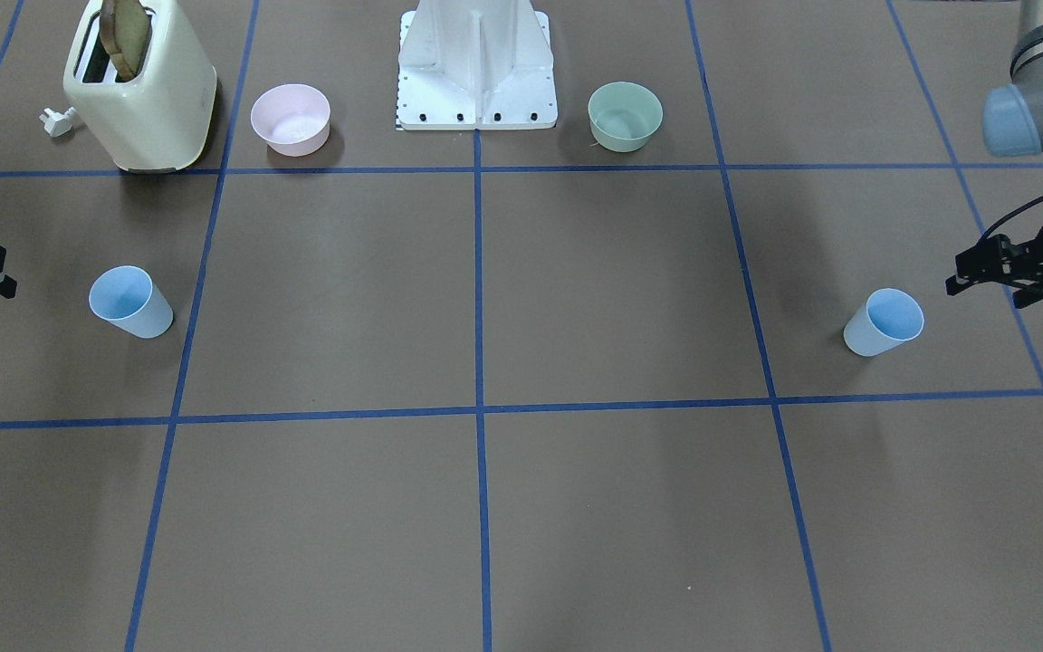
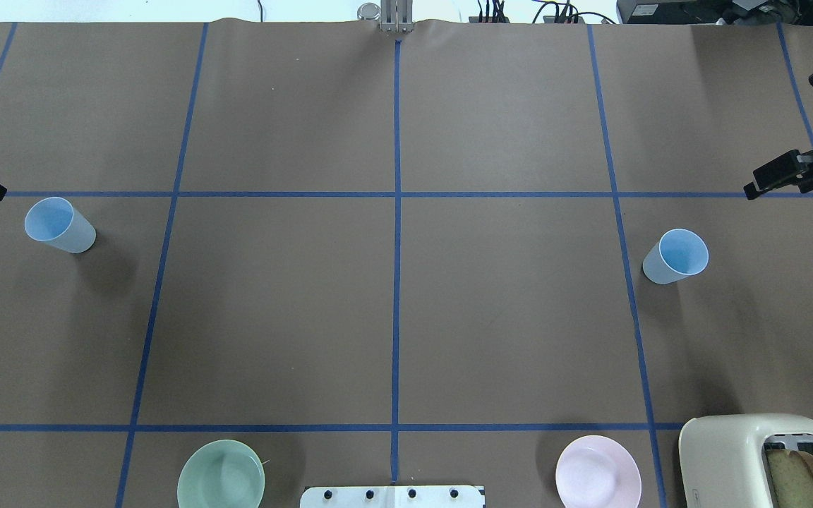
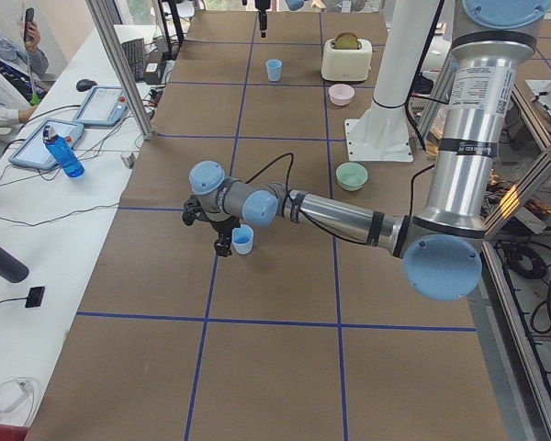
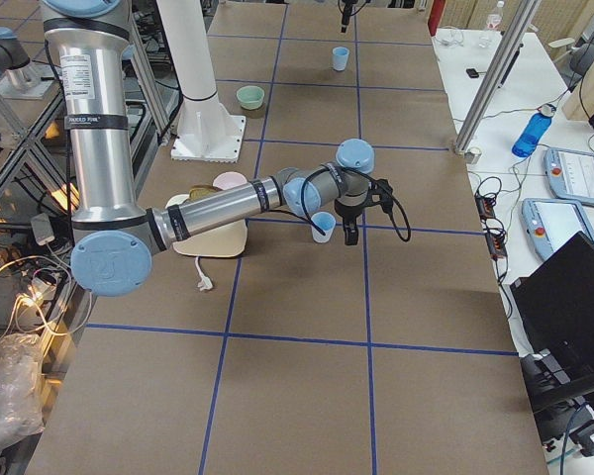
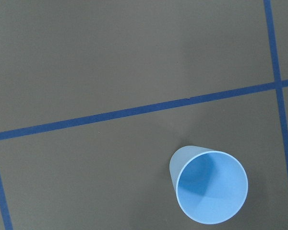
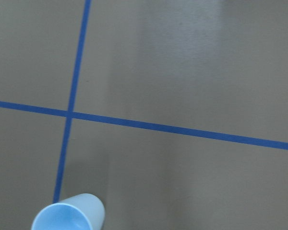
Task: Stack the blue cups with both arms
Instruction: 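Lower both grippers onto the light-blue cups and close around them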
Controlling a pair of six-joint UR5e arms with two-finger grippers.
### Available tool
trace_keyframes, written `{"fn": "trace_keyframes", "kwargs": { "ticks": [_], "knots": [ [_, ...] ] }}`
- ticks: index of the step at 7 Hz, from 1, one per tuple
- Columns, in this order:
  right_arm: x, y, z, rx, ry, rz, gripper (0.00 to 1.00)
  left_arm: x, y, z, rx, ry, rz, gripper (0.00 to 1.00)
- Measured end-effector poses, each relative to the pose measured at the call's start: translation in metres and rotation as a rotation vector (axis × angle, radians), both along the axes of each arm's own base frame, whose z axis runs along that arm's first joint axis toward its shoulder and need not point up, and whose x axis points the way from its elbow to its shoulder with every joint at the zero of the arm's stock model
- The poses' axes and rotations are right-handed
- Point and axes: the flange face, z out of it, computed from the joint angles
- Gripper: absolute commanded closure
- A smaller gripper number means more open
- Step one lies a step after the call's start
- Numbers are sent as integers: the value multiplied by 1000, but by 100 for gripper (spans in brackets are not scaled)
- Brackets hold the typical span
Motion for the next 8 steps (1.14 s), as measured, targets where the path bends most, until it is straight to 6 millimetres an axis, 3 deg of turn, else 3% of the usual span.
{"fn": "trace_keyframes", "kwargs": {
  "ticks": [3,4,7,8],
  "knots": [
    [1,33,28,34,-10,-13,1,34,1,13,-13,20,-9,12],
    [-6,36,27,31,-17,-15,1,37,0,14,-13,19,-9,18],
    [-32,36,12,2,-27,-2,1,51,-3,18,-20,15,10,25],
    [-40,37,9,-6,-28,-3,1,62,-1,20,-24,13,29,32]
  ]
}}
